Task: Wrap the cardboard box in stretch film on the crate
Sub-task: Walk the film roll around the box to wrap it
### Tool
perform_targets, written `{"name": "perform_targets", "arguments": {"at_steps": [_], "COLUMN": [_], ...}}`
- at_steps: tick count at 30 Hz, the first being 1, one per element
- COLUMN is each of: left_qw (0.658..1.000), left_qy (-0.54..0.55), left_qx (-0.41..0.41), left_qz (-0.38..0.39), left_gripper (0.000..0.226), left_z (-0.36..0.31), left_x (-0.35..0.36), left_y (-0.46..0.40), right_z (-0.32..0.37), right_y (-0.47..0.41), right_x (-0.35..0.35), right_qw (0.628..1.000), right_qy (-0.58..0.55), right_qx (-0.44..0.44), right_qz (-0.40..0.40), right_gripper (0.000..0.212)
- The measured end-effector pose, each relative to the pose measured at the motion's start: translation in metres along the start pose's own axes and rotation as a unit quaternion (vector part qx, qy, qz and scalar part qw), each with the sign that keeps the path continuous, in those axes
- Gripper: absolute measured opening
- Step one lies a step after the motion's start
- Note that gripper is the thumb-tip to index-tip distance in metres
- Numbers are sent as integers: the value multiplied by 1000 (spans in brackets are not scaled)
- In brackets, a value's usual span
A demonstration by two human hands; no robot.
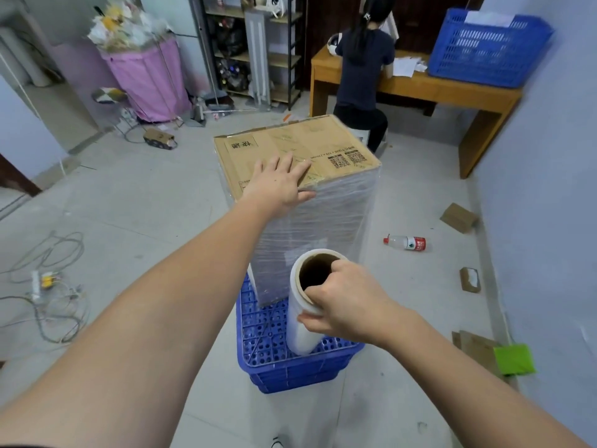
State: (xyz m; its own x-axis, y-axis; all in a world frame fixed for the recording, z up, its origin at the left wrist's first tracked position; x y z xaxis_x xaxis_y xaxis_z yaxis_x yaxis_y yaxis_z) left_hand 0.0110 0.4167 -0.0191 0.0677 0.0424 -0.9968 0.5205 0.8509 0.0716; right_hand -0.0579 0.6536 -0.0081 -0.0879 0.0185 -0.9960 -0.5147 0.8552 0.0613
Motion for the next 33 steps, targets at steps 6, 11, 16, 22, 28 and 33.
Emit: {"name": "perform_targets", "arguments": {"at_steps": [6,11,16,22,28,33], "left_qw": [1000,1000,999,988,948,934], "left_qy": [2,6,50,141,259,38], "left_qx": [-3,2,12,50,185,352], "left_qz": [-6,-5,-4,-35,-16,49], "left_gripper": [82,83,89,85,50,97], "left_z": [1,1,2,10,24,73], "left_x": [0,-3,-4,-12,-27,-21], "left_y": [5,10,10,11,30,44], "right_z": [12,24,29,45,66,67], "right_y": [-5,-18,-23,-29,-48,-57], "right_x": [-12,-20,-19,-22,-26,-26], "right_qw": [998,989,972,949,919,871], "right_qy": [-54,-58,-95,-109,-101,-59], "right_qx": [32,137,209,291,380,486], "right_qz": [0,7,50,48,29,23], "right_gripper": [35,61,39,14,28,72]}}
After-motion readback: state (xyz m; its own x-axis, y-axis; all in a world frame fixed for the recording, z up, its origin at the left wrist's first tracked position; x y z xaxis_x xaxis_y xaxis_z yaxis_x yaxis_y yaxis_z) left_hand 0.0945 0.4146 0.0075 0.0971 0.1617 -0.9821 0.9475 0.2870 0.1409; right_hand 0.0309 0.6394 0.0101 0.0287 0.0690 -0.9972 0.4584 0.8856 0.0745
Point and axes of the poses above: each hand's wrist, its own y-axis away from the middle knuckle, its own x-axis out of the palm, z = x × y, the point moved 5 cm from there along -y, towards the middle knuckle, and after that the axes turned 5 degrees about z, right-handed, at the moved point
